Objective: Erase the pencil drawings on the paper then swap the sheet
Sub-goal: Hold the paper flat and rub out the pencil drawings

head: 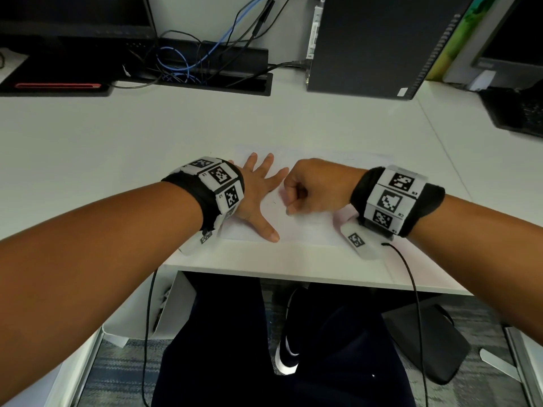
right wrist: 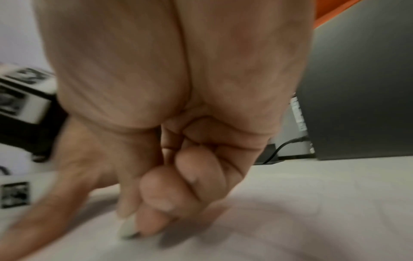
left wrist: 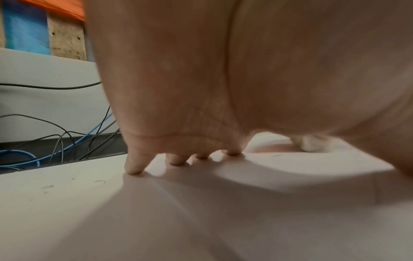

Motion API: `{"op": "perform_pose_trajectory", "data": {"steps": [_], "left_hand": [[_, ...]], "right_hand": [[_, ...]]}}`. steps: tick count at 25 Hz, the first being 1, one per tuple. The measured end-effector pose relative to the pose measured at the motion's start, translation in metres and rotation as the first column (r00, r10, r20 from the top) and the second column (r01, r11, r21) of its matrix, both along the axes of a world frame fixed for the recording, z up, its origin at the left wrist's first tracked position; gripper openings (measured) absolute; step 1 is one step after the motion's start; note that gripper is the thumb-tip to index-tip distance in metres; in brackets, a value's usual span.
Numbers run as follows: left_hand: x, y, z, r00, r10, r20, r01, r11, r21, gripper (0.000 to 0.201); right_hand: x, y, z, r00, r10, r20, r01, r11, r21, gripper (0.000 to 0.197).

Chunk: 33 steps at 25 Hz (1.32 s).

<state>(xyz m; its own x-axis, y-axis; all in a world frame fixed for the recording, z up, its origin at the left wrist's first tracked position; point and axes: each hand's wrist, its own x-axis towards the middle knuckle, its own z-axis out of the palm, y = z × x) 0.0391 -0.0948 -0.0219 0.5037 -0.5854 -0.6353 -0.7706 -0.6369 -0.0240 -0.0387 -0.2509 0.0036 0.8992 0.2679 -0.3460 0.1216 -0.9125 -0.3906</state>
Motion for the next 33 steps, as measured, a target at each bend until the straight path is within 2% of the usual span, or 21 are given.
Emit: {"op": "perform_pose_trajectory", "data": {"steps": [3,6,11,14,18,22,27,30,33], "left_hand": [[0.000,-0.001,-0.002,1.000,-0.005,-0.006,0.005,1.000,-0.006,0.145],[-0.001,-0.001,-0.002,1.000,0.000,0.000,0.000,1.000,-0.012,0.145],[0.000,-0.001,-0.002,1.000,-0.005,0.003,0.005,1.000,-0.010,0.144],[-0.002,-0.001,-0.001,1.000,0.002,0.003,-0.002,1.000,-0.003,0.145],[-0.001,-0.002,0.000,1.000,0.000,0.006,0.000,1.000,0.012,0.146],[-0.001,-0.001,0.000,1.000,0.006,0.008,-0.006,1.000,-0.003,0.146],[-0.002,-0.001,0.001,1.000,-0.006,0.011,0.005,1.000,0.014,0.145],[-0.005,0.000,0.006,1.000,0.005,0.004,-0.005,1.000,0.018,0.145],[-0.007,0.006,0.009,1.000,0.009,0.004,-0.009,0.999,0.044,0.147]], "right_hand": [[-0.007,0.006,-0.004,0.997,0.067,-0.032,-0.067,0.998,0.012,0.020],[0.004,-0.004,0.002,0.997,-0.042,0.060,0.042,0.999,-0.008,0.025],[-0.006,0.011,-0.001,0.996,0.080,-0.048,-0.080,0.997,0.012,0.016],[0.005,-0.001,0.003,0.999,-0.011,0.031,0.012,0.999,-0.041,0.022],[-0.008,0.004,0.001,0.996,0.065,-0.062,-0.066,0.998,-0.016,0.018],[-0.003,-0.010,0.002,0.999,-0.039,-0.014,0.039,0.999,-0.007,0.018],[-0.012,-0.002,-0.001,0.996,0.039,-0.077,-0.041,0.999,-0.023,0.019],[-0.002,-0.022,0.003,0.997,-0.060,0.056,0.066,0.991,-0.113,0.017],[0.002,-0.052,0.011,0.967,-0.240,0.088,0.246,0.968,-0.055,0.014]]}}
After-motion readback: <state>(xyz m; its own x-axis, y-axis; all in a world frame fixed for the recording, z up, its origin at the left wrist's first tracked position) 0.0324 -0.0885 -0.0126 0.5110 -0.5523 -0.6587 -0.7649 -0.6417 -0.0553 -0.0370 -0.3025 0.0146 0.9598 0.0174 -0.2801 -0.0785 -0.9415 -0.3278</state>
